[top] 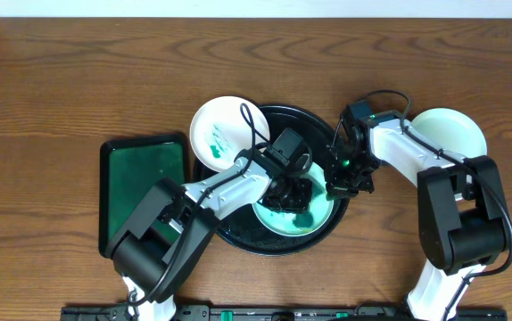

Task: Clean dirty plates on tray and stack at the side
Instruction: 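Scrub the stained plate with the sponge in the left gripper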

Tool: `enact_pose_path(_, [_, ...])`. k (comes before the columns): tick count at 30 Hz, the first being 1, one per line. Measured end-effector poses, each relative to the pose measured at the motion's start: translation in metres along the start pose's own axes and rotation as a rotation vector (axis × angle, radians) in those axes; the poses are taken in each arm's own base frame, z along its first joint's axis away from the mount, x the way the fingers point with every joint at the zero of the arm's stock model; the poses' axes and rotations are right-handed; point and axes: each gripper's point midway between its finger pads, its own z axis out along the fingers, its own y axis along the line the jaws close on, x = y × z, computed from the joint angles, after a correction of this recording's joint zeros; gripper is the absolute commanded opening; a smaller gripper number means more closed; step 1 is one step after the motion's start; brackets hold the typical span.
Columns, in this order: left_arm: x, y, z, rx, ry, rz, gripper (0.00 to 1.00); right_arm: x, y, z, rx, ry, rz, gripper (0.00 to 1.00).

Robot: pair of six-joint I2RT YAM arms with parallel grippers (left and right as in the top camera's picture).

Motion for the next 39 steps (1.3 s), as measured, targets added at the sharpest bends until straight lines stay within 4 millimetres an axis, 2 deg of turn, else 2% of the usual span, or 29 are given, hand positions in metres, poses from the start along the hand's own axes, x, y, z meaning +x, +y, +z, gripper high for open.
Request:
enact_pose_path(6, [-0.014,0.022,-0.013,-0.17,-0.068,0.029,0.07,0.0,0.0,0.0,0.0,0.001,0.005,0.02])
enact_pose_path(13, [-0.034,0.057,-0.036,-0.437,-0.152,0.071,0.07,0.0,0.0,0.0,0.0,0.001,0.006,0.01])
enact_pose_path(20, [-0.026,0.077,-0.047,-0.562,-0.12,0.094,0.07,0.0,0.0,0.0,0.0,0.001,0.006,0.02])
enact_pose_path(30, [-0.019,0.06,-0.038,-0.431,-0.039,0.175,0.08,0.0,0.0,0.0,0.0,0.002,0.006,0.01])
enact_pose_path(39, [-0.003,0.007,-0.009,-0.252,-0.007,0.293,0.07,0.0,0.0,0.0,0.0,0.002,0.006,0.01])
